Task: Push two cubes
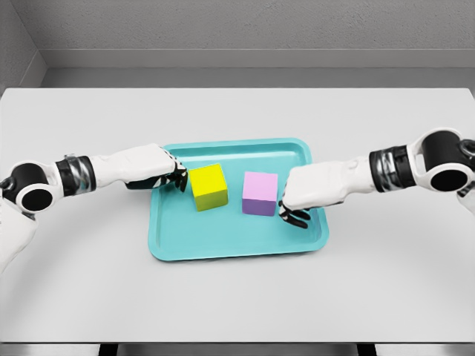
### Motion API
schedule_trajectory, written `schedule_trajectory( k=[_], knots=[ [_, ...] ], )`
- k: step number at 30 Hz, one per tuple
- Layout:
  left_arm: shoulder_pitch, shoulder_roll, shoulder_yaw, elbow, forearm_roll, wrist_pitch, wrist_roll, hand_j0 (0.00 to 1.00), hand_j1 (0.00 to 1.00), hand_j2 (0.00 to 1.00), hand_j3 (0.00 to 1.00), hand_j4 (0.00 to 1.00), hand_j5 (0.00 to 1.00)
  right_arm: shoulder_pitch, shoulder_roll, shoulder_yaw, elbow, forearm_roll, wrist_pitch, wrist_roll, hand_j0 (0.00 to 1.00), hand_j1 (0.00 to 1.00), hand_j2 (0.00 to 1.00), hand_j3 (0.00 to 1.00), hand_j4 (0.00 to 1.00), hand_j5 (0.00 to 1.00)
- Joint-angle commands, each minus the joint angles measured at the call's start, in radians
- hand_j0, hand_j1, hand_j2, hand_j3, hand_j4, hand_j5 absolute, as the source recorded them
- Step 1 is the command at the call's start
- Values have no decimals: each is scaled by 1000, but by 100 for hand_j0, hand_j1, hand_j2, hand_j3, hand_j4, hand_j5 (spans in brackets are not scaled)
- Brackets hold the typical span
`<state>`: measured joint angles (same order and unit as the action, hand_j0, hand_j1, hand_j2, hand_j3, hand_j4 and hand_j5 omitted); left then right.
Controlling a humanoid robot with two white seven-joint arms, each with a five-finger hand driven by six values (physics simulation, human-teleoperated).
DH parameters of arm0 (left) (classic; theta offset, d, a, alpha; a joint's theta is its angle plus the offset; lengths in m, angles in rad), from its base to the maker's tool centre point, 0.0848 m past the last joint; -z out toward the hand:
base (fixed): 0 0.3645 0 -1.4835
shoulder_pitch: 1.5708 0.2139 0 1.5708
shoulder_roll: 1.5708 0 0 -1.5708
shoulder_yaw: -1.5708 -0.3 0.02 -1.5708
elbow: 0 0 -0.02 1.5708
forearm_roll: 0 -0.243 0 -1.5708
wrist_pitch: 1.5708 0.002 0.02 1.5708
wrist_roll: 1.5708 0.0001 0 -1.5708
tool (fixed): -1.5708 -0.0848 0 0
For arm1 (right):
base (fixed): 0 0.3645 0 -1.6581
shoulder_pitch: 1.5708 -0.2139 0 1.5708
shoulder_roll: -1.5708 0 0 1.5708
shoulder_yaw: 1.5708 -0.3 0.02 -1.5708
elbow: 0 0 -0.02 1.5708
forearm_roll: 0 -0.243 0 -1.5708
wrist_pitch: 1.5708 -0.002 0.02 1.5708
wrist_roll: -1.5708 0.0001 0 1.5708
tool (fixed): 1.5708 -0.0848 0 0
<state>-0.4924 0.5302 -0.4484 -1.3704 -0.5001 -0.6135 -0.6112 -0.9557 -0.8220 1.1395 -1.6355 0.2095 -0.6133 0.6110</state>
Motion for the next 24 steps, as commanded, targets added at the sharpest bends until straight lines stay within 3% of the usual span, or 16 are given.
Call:
schedule_trajectory(
  k=[1,8,24],
  knots=[
    [-2,-3,0,2,6,3,0,39,39,39,39,39,39,0,1,12,-1,-7,2,0,11,11,11,11,11,11],
    [-8,-27,0,2,-18,3,0,39,39,39,39,39,39,-12,50,58,8,-7,2,0,11,11,11,11,11,11],
    [-38,-41,-36,2,-54,3,0,36,36,36,36,36,36,-12,98,59,88,-12,2,0,11,11,11,11,11,11]
  ],
)
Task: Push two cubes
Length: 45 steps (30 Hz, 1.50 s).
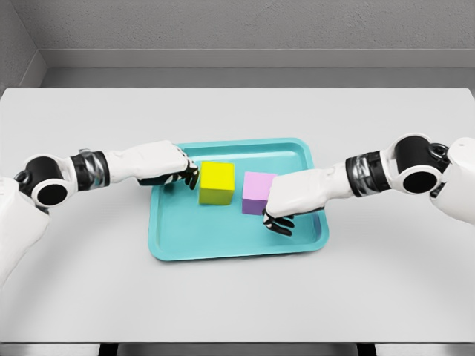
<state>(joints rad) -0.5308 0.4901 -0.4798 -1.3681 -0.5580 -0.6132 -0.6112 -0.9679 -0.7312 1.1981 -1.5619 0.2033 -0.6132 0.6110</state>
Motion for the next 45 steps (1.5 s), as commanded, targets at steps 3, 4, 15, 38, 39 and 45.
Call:
schedule_trajectory(
  k=[3,4,15,38,39,45],
  knots=[
    [0,-1,-5,0,4,2,0,36,36,36,36,36,36,0,7,-2,17,-5,2,0,11,11,11,11,11,11],
    [-2,1,-6,0,4,2,0,36,36,36,36,36,36,0,7,-2,17,-5,2,0,11,11,11,11,11,11],
    [-37,-1,-45,0,1,2,0,36,36,36,36,36,36,0,35,-2,65,-5,2,0,11,11,11,11,11,11],
    [-37,-13,-57,0,12,2,0,35,35,35,35,35,35,-32,-53,-14,59,-4,2,0,12,12,12,12,12,12],
    [-37,-10,-57,0,13,2,0,35,35,35,35,35,35,-32,-53,-14,72,-4,2,0,12,12,12,12,12,12],
    [-54,15,-49,31,26,2,0,35,35,35,35,35,35,-32,-50,17,71,5,2,0,12,12,12,12,12,12]
  ],
)
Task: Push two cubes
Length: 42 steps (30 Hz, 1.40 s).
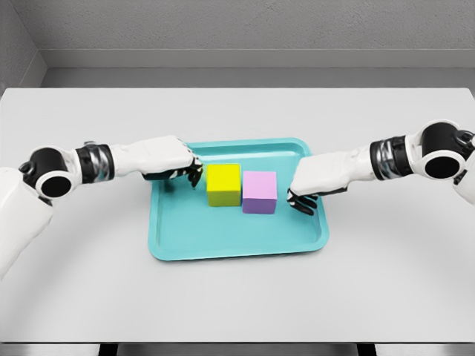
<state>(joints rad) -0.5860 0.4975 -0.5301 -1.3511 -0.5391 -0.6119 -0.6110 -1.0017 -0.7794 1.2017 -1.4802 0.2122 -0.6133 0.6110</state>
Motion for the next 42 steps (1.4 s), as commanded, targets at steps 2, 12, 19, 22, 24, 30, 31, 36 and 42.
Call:
schedule_trajectory(
  k=[2,12,19,22,24,30,31,36,42],
  knots=[
    [-14,6,4,39,10,1,0,35,35,35,35,35,35,0,-24,16,-100,-4,2,0,12,12,12,12,12,12],
    [-136,-148,7,260,37,1,0,35,35,35,35,35,35,-12,3,41,-126,-17,2,0,12,12,12,12,12,12],
    [-152,-201,4,288,36,1,0,35,35,35,35,35,35,-14,83,82,-74,-28,2,0,12,12,12,12,12,12],
    [-150,-215,-2,302,34,1,0,35,35,35,35,35,35,-14,108,88,-38,-28,2,0,12,12,12,12,12,12],
    [-149,-208,-4,300,36,1,0,35,35,35,35,35,35,-17,124,88,-3,-28,2,0,12,12,12,12,12,12],
    [-146,-197,-4,302,37,1,0,35,35,35,35,35,35,-20,126,95,26,-28,2,0,11,11,11,11,11,11],
    [-144,-198,-5,302,37,1,0,35,35,35,35,35,35,-21,126,95,31,-28,2,0,11,11,11,11,11,11],
    [-144,-201,-7,302,33,1,0,35,35,35,35,35,35,-28,124,108,26,-25,2,0,12,12,12,12,12,12],
    [-144,-201,-7,302,30,1,0,35,35,35,35,35,35,-31,106,128,-5,-25,2,0,12,12,12,12,12,12]
  ],
)
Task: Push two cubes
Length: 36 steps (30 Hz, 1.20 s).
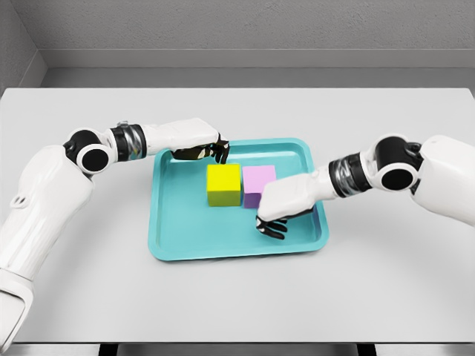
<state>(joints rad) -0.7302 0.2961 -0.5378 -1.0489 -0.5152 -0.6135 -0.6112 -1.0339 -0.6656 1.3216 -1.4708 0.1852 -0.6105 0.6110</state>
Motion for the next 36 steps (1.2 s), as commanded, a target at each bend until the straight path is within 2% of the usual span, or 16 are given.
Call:
schedule_trajectory(
  k=[1,6,8,11,14,15,17,21,26,36],
  knots=[
    [-2,1,2,0,7,3,0,35,35,35,35,35,35,-2,-20,7,-19,2,0,0,12,12,12,12,12,12],
    [-5,23,12,0,18,3,0,35,35,35,35,35,35,-5,-75,1,-31,2,0,0,12,12,12,12,12,12],
    [-3,57,13,-6,30,3,0,35,35,35,35,35,35,-12,-91,-12,-22,0,0,0,12,12,12,12,12,12],
    [6,95,15,-16,47,3,0,35,35,35,35,35,35,-18,-95,-27,41,3,0,0,12,12,12,12,12,12],
    [6,110,15,-17,49,3,0,35,35,35,35,35,35,-29,-88,-27,72,13,0,0,12,12,12,12,12,12],
    [11,116,13,-32,50,3,0,35,35,35,35,35,35,-32,-85,-25,102,23,0,0,12,12,12,12,12,12],
    [55,175,7,-105,103,3,0,35,35,35,35,35,35,-41,-49,-22,162,25,0,0,12,12,12,12,12,12],
    [75,172,2,-120,104,3,0,35,35,35,35,35,35,-49,-42,-22,216,25,0,0,12,12,12,12,12,12],
    [80,170,-36,-157,107,3,0,35,35,35,35,35,35,-75,-42,-22,224,25,0,0,12,12,12,12,12,12],
    [107,159,-36,-178,107,3,0,35,35,35,35,35,35,-77,-29,-21,231,25,0,0,12,12,12,12,12,12]
  ],
)
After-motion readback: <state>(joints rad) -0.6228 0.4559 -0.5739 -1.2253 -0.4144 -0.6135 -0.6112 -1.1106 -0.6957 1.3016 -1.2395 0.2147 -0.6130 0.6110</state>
